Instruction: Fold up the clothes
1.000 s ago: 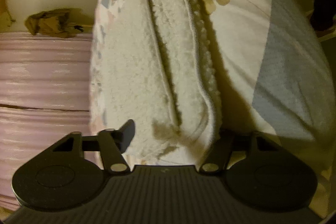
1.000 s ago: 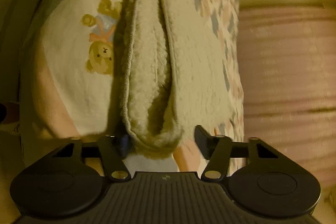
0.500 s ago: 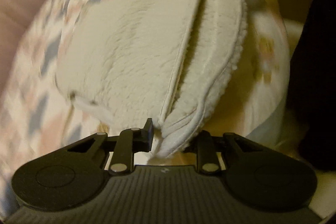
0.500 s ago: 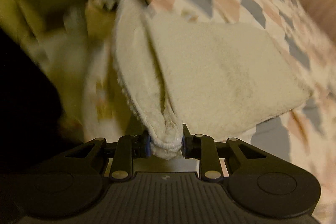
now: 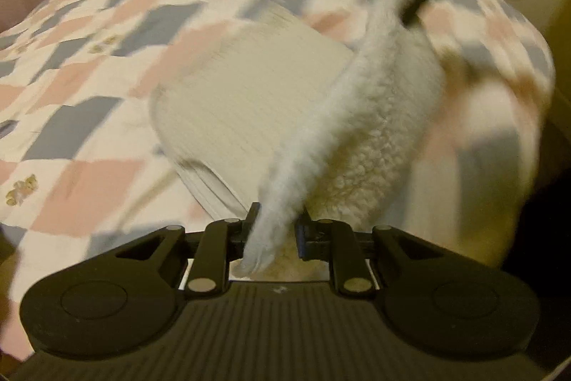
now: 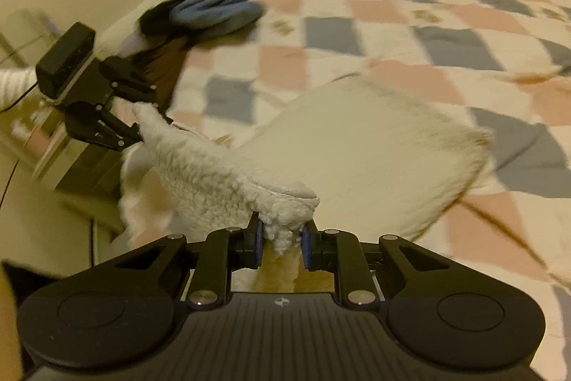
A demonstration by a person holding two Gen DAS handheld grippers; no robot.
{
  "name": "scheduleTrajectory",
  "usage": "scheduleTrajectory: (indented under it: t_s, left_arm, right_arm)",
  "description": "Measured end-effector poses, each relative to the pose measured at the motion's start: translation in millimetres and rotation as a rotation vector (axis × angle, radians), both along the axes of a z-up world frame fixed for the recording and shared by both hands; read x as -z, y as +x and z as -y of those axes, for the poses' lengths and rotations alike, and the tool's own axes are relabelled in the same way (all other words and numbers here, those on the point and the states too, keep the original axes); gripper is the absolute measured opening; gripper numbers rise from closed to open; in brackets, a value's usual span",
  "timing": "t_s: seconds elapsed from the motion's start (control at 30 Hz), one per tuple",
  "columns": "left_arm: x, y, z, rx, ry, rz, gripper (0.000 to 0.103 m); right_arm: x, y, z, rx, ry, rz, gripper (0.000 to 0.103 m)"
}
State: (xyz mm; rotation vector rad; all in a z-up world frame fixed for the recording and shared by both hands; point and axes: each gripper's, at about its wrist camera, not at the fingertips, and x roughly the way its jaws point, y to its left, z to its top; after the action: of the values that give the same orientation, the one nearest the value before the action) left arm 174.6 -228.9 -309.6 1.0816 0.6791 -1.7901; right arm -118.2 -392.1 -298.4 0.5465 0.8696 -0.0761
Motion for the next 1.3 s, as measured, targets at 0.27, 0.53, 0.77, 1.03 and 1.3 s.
scheduleTrajectory:
  t_s: [0.27,0.53,0.77,1.03,1.3]
  left_arm:
    - [53,77,102,-0.437,0.148,-0.268,0.036]
    - [89,98,88,-0.588,0.257,-0.478,0.033]
    - [50,110,104,-0.618,0.065,-0.503,0.0]
    - [40,124,166,-0.635,-0.032,-0.444,0.002]
    - [68,100,165,-0.628,0.059,-0.383,0.021]
  right_arm:
    - [82,6,75,0.398,0.261,-0.076,0.039]
    - [96,-36,51,0.678,0.451,0.059,0.054]
    - [57,-19,53,0.669,0.269,0.094,0.014]
    - [46,1,111,0.765,0.112,0.126,0.014]
    - [103,7,124,0.851,0.251,-0.021,0.033]
